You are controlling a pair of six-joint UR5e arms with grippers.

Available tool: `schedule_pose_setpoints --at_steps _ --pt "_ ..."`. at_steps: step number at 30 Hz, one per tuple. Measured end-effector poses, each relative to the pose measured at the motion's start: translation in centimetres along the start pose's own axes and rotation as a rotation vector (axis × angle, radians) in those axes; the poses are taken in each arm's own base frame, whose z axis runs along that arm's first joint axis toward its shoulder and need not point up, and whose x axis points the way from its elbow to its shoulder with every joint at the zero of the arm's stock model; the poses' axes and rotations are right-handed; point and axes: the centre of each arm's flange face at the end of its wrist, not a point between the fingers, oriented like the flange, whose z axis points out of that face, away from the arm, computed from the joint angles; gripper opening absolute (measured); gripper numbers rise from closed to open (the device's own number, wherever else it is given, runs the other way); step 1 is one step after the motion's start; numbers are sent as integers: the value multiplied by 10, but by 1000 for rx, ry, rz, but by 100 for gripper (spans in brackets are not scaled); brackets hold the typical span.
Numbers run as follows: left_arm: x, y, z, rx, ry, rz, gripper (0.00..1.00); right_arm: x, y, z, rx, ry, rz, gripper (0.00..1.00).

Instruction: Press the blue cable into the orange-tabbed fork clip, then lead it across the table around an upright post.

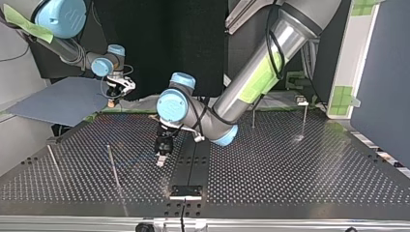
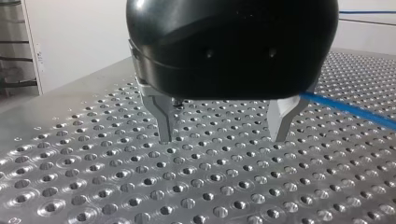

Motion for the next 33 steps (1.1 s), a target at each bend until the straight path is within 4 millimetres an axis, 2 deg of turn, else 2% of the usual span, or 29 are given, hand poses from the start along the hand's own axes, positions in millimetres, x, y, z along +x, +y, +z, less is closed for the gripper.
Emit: schedule_pose_setpoints --at_steps 9,23,33 --pt "0 1 0 -2 0 0 100 -7 15 6 -19 19 12 0" --pt "0 6 0 -22 11 8 100 -64 39 11 -49 -35 5 0" --pt "0 8 0 -25 18 10 100 -69 50 17 -60 -19 3 0"
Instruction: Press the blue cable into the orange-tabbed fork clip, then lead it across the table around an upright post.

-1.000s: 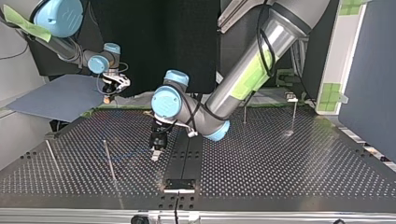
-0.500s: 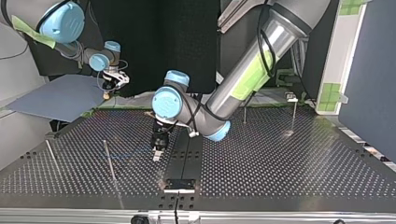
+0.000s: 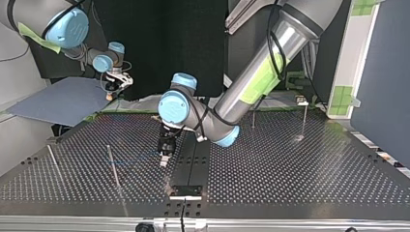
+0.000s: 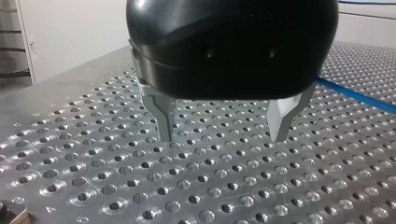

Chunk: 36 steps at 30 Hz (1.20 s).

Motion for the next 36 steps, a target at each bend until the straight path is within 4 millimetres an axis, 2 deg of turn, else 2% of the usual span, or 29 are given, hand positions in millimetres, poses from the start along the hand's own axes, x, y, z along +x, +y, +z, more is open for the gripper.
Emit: schedule_pose_setpoints --at_steps 18,36 --pt "6 2 -7 -17 63 -25 100 3 11 7 -8 19 1 0" --pt "10 11 -18 -62 178 -162 100 0 10 5 -7 7 -12 0"
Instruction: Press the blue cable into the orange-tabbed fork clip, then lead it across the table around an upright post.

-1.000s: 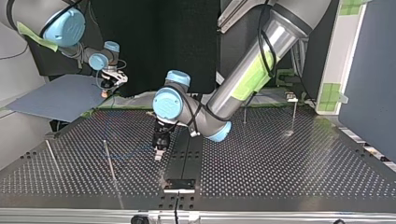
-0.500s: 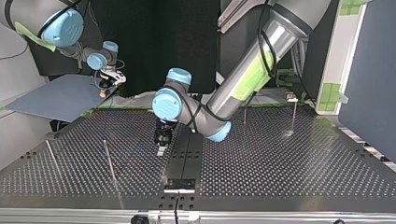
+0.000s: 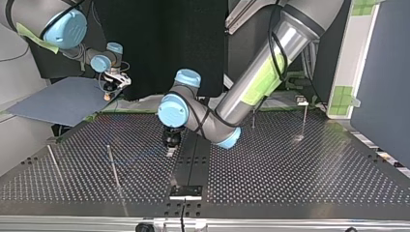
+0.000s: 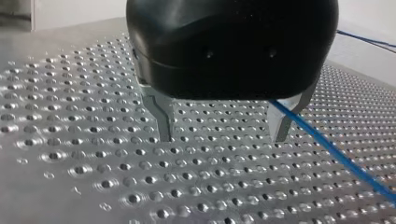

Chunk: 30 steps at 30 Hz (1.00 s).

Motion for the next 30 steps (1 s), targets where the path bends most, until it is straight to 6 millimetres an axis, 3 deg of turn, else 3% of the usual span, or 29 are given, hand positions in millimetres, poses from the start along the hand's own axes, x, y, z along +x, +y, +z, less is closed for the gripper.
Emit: schedule_pose_setpoints --at_steps 12,25,30 --pt "-8 -3 -4 -63 -25 -97 100 0 1 0 -2 -1 -5 0" --pt "-4 0 -19 -141 37 -74 100 -1 -1 -1 2 -2 -6 0" --pt "-12 -5 -26 -137 39 -70 100 -1 -1 -1 2 -4 -6 0"
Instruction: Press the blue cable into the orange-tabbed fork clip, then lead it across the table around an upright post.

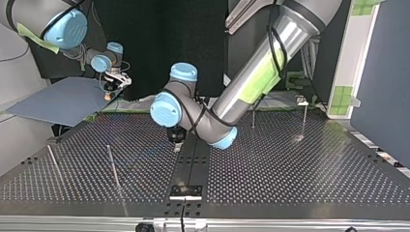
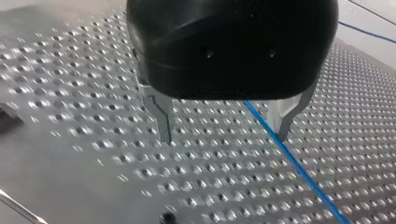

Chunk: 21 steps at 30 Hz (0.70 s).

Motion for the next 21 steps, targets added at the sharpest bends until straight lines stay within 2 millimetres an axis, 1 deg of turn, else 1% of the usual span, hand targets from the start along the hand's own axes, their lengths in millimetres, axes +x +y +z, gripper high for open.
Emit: schedule_pose_setpoints --at_steps 6,12,15,21 --pt "-12 -10 -13 24 0 9 100 0 0 0 0 -1 0 0" --pt "-24 -23 -33 67 38 29 100 -1 -2 -1 2 -2 -1 0" --pt "-35 -30 -45 95 49 43 100 -1 -2 -1 2 -4 -2 0" --pt "-65 -46 -68 162 28 75 100 -1 -2 -1 2 -7 -5 0"
